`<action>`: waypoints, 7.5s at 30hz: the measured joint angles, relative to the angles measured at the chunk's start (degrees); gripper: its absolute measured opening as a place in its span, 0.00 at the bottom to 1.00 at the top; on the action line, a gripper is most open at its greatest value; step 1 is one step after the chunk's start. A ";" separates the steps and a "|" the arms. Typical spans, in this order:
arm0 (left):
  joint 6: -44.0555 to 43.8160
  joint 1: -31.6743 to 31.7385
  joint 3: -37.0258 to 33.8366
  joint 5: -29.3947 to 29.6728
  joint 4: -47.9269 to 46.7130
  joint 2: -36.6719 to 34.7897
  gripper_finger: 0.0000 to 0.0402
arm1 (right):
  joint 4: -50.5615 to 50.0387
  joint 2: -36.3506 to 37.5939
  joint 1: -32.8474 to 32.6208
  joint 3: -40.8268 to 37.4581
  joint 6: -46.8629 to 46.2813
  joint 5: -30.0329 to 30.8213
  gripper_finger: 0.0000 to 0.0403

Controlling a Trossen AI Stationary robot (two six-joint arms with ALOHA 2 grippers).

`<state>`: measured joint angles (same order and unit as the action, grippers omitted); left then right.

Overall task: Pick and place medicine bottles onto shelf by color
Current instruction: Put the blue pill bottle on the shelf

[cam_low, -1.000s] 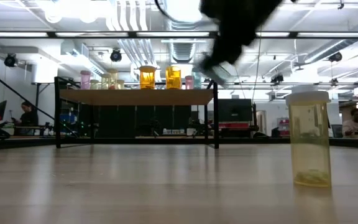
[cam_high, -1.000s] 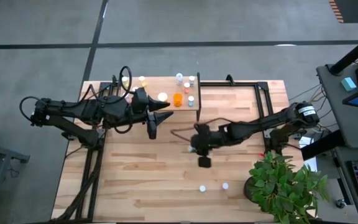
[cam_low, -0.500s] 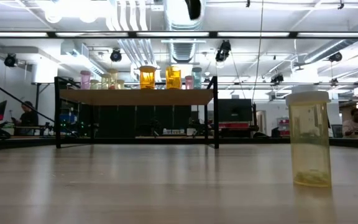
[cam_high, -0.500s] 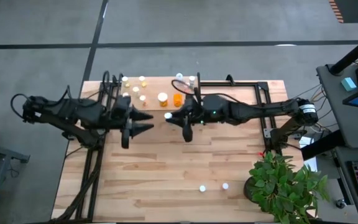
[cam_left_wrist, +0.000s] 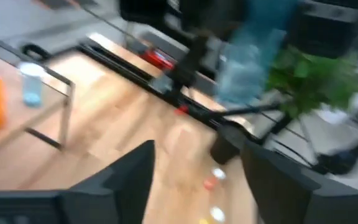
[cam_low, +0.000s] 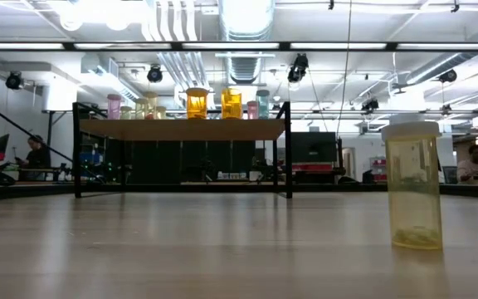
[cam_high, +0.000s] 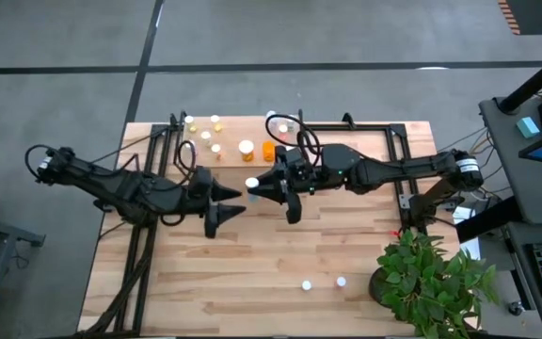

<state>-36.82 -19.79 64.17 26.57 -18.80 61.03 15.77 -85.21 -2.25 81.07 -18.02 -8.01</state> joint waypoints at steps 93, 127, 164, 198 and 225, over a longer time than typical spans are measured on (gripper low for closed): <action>22.64 -0.07 -5.67 8.46 8.08 -4.93 0.20 | -42.88 -5.66 4.24 34.76 13.81 9.26 0.51; 20.73 -0.05 -9.11 21.96 2.98 -7.71 0.20 | -61.45 -19.76 9.30 52.66 17.20 -0.49 0.62; 22.24 -0.04 -10.63 23.23 11.19 -4.56 0.20 | -51.91 -25.90 7.77 52.42 17.20 -7.45 0.40; 22.52 -0.04 -10.63 23.18 10.79 -4.56 0.38 | -52.32 -25.90 7.77 52.42 17.16 -7.45 0.26; 20.62 -0.04 -10.81 28.43 7.06 -12.49 0.60 | -55.04 -25.92 16.44 52.48 18.57 3.50 0.26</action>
<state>-16.21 -19.84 53.36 55.00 -11.74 48.54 -39.27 -111.13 14.19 133.55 0.55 -4.51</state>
